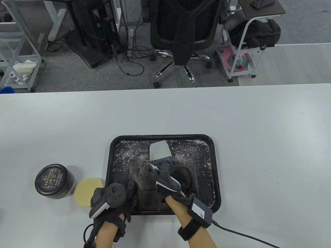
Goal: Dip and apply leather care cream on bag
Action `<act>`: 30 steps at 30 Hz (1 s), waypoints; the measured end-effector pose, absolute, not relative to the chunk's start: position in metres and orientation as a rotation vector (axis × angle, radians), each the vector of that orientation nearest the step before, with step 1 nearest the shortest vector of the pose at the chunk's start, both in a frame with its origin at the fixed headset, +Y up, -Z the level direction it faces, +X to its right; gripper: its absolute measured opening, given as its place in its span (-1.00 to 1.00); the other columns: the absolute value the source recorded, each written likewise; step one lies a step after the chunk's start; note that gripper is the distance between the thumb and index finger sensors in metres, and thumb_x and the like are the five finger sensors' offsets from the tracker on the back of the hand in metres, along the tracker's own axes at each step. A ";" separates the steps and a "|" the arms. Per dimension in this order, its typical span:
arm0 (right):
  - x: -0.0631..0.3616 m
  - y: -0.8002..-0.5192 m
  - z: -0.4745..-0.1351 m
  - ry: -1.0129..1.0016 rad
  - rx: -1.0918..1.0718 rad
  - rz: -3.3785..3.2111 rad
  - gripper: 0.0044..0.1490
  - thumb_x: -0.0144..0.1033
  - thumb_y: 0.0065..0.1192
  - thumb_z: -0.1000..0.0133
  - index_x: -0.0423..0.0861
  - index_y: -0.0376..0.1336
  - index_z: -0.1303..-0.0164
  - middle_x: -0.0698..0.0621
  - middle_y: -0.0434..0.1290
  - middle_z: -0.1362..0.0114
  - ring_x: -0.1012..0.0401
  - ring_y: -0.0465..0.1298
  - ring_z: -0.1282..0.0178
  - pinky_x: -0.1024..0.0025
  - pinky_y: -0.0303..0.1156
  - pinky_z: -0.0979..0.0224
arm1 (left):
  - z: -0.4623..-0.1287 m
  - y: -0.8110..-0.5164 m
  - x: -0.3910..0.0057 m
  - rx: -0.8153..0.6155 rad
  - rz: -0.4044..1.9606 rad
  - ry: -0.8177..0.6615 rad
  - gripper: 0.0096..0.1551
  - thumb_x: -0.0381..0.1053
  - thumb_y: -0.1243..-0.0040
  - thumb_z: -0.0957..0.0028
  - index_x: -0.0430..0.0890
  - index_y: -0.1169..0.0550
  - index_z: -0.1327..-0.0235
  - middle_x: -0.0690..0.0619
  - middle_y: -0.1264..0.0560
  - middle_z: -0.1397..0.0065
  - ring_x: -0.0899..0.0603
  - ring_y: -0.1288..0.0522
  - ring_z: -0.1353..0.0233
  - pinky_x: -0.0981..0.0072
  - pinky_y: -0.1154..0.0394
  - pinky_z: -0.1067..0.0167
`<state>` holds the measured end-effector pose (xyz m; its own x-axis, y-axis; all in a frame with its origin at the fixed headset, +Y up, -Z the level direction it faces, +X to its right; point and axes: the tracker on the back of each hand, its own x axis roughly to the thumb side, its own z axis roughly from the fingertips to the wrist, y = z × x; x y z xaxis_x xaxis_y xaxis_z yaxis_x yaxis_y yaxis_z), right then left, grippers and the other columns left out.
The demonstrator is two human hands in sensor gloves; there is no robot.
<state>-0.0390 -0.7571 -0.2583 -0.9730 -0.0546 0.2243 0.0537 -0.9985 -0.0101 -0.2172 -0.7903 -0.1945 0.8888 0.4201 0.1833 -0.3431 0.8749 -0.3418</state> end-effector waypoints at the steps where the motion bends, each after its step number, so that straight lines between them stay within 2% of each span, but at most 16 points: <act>1: -0.045 -0.758 -0.257 0.015 -0.378 -3.056 -0.50 -0.37 0.49 -0.09 0.09 0.48 -0.27 -0.07 0.63 -0.37 -0.02 0.66 -0.35 0.06 0.52 -0.35 | -0.195 -0.790 -0.217 -0.307 0.403 -0.257 -0.29 0.10 -0.21 -0.10 -0.19 -0.39 -0.47 -0.26 -0.15 -0.58 -0.44 -0.16 -0.54 -0.28 -0.16 -0.42; 11: -0.079 -0.763 -0.248 0.147 -0.578 -3.104 -0.50 -0.35 0.47 -0.12 0.12 0.46 -0.29 -0.03 0.60 -0.41 0.01 0.64 -0.39 0.08 0.50 -0.39 | -0.195 -0.790 -0.216 -0.306 0.390 -0.260 -0.29 0.10 -0.21 -0.10 -0.19 -0.39 -0.46 -0.27 -0.15 -0.58 -0.44 -0.16 -0.54 -0.29 -0.16 -0.42; 21: -0.098 -0.766 -0.242 0.158 -0.828 -3.095 -0.50 -0.36 0.45 -0.15 0.22 0.44 -0.30 0.09 0.54 -0.50 0.07 0.54 -0.53 0.09 0.42 -0.53 | -0.194 -0.791 -0.217 -0.296 0.422 -0.254 -0.28 0.09 -0.22 -0.09 -0.20 -0.40 -0.46 -0.30 -0.16 -0.55 -0.44 -0.15 -0.54 -0.28 -0.15 -0.42; 30: -0.076 -0.760 -0.247 0.016 -0.819 -3.087 -0.50 -0.36 0.46 -0.13 0.20 0.44 -0.28 0.08 0.55 -0.48 0.07 0.58 -0.49 0.08 0.45 -0.47 | -0.193 -0.791 -0.218 -0.312 0.403 -0.249 -0.30 0.12 -0.20 -0.10 -0.15 -0.40 -0.47 -0.26 -0.15 -0.57 -0.41 -0.15 -0.55 -0.25 -0.15 -0.43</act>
<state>-0.0755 -0.7602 -0.2472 -0.8672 0.0476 0.4957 -0.0528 -0.9986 0.0035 -0.2176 -0.7914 -0.1932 0.8908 0.4192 0.1752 -0.3434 0.8737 -0.3444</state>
